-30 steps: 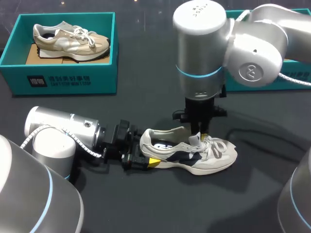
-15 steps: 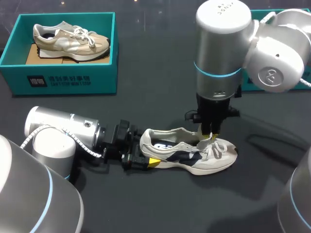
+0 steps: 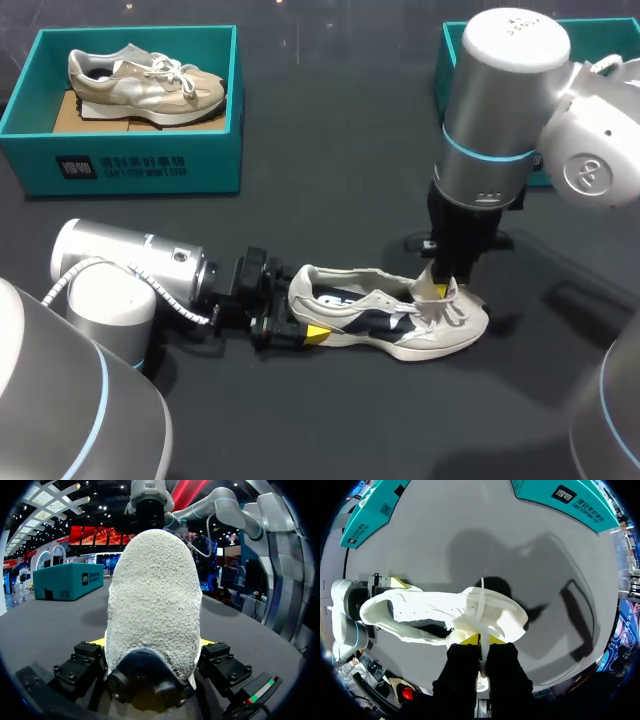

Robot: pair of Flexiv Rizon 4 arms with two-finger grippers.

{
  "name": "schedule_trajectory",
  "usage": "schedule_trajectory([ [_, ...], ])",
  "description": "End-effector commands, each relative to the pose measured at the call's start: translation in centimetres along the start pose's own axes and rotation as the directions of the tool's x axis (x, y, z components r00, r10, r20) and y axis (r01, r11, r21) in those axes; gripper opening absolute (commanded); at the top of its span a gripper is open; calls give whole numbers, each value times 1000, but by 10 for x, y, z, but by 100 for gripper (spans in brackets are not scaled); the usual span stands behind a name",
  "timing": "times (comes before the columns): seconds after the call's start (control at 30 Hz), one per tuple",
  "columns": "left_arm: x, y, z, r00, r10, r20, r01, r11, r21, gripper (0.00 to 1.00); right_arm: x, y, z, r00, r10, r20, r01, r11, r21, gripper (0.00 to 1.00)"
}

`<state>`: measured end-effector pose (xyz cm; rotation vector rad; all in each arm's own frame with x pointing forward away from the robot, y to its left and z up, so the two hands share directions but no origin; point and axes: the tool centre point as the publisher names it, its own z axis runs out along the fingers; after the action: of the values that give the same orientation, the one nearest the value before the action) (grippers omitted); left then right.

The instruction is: Take the shoe out of the shoebox, open the shoe tongue, remove and reinsert the insole, then place the shoe into the shoebox

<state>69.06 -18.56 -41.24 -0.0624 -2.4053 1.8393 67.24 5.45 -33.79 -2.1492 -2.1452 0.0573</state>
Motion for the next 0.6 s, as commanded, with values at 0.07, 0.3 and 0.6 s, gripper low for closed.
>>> schedule_trajectory([
  [0.07, 0, 1, 0, 1000, 0, -2, 0, 1000, -4, 0, -6, 2, 13, 1000, 22, -3, -21, 1000, 20, 14],
  [0.3, 0, 1, 0, 1000, 0, -2, 0, 1000, -4, 0, -11, 0, 14, 997, 72, 41, -74, 997, 39, 44],
  [0.6, 0, 1, 0, 1000, 0, -2, 0, 1000, -4, 0, -23, -2, 9, 977, 140, 164, -147, 989, 32, 48],
])
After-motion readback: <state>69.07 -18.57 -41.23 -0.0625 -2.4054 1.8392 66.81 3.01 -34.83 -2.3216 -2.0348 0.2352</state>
